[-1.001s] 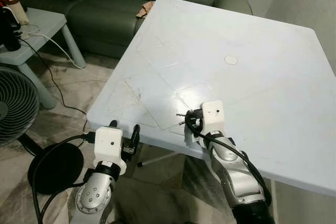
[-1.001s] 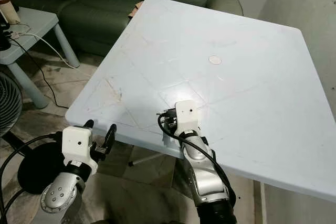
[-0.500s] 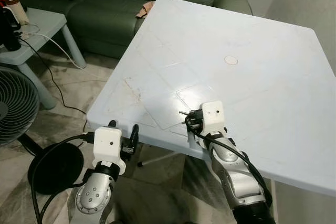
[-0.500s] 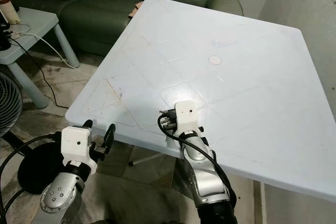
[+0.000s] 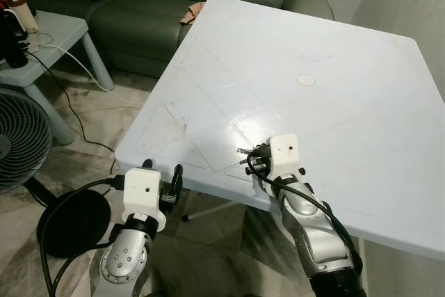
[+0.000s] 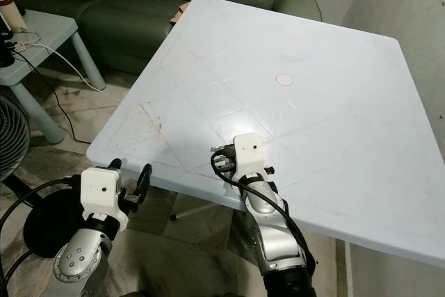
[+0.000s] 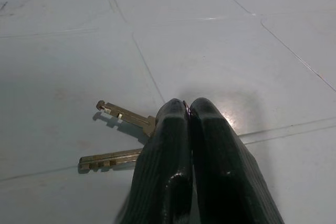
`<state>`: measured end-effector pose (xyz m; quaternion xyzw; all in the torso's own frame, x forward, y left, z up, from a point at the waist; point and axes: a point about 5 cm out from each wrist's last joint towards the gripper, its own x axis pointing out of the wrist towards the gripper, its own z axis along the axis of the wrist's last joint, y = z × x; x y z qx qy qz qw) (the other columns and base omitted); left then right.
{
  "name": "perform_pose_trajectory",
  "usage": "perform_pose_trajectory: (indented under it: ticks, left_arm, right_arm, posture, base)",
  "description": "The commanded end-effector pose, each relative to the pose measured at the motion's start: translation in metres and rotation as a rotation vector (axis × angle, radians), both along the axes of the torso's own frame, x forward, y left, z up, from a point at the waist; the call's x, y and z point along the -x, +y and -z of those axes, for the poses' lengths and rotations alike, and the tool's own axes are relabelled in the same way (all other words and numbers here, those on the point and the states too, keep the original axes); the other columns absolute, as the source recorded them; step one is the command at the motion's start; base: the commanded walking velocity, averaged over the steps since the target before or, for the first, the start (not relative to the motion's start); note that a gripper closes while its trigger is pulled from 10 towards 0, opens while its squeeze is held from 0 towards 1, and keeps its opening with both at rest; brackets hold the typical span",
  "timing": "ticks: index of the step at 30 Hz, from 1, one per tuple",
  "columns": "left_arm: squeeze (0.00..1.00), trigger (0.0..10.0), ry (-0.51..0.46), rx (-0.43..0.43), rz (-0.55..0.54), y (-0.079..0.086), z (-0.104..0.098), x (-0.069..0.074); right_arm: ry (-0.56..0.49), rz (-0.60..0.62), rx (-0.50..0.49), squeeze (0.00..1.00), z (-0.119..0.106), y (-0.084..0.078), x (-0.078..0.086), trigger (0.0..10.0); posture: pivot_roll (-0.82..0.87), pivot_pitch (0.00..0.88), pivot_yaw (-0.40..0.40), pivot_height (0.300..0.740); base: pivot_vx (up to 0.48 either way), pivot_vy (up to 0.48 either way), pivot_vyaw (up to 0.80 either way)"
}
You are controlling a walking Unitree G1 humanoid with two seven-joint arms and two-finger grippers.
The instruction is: Hang keys on a hook
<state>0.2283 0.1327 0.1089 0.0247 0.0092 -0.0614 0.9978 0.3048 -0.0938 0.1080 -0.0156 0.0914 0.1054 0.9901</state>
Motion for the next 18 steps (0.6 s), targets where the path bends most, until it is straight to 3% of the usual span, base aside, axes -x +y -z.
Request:
perform_pose_trajectory:
  ticks: [1,10,11,18]
  left_arm:
    - [0.0,10.0,-0.007,-0.004,-0.007,0.0,-0.001,0.001]
    - [0.0,10.0,-0.007,-0.005,-0.01,0.0,-0.002,0.0]
    - [0.0,10.0,-0.008,-0.006,-0.012,0.0,-0.001,0.0]
    - [0.0,10.0,-0.012,-0.01,-0.018,0.0,-0.002,-0.003]
  right_arm:
    - [0.017,-0.003,-0.021,0.0,0.002,-0.001,-0.001,10.0]
    - [-0.009,-0.007,-0.039,0.0,-0.002,0.0,0.001,10.0]
    - [-0.038,-0.007,-0.044,0.0,-0.005,-0.001,0.002,0.0]
    - [-0.07,0.018,-0.07,0.0,-0.013,-0.005,-0.002,0.0]
  posture:
    - [0.0,0.127,-0.087,0.74]
    - [0.0,0.127,-0.088,0.74]
    - [0.0,0.126,-0.087,0.74]
    - [-0.01,0.12,-0.086,0.74]
  base:
    - [0.0,0.0,0.0]
    - [0.0,0.0,0.0]
    - [0.0,0.0,0.0]
    - [0.0,0.0,0.0]
